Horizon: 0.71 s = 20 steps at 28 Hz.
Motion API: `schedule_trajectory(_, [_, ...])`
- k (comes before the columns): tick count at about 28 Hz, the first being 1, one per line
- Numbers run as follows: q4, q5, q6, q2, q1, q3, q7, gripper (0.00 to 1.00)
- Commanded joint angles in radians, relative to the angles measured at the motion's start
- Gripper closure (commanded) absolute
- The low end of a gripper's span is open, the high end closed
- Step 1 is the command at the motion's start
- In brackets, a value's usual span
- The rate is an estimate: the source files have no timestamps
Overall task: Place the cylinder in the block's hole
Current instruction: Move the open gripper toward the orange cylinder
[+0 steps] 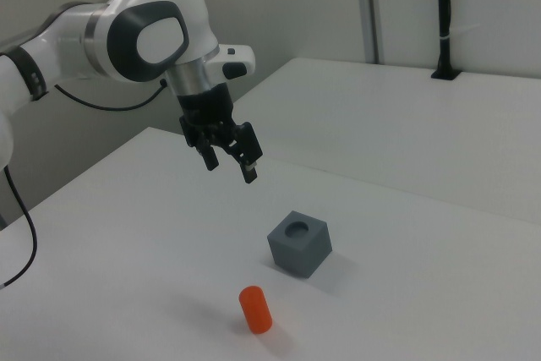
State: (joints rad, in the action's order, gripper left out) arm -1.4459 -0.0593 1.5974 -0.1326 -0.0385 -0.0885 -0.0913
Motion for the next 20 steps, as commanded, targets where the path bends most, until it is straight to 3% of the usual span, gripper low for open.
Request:
schedule_trajectory(1, [-0.014,-0.002,-0.013,0.001,0.014,-0.019,-0.053,0.0])
schedule_trajectory(20, [-0.013,-0.002,0.041,-0.036,0.019,-0.02,-0.041,0.0])
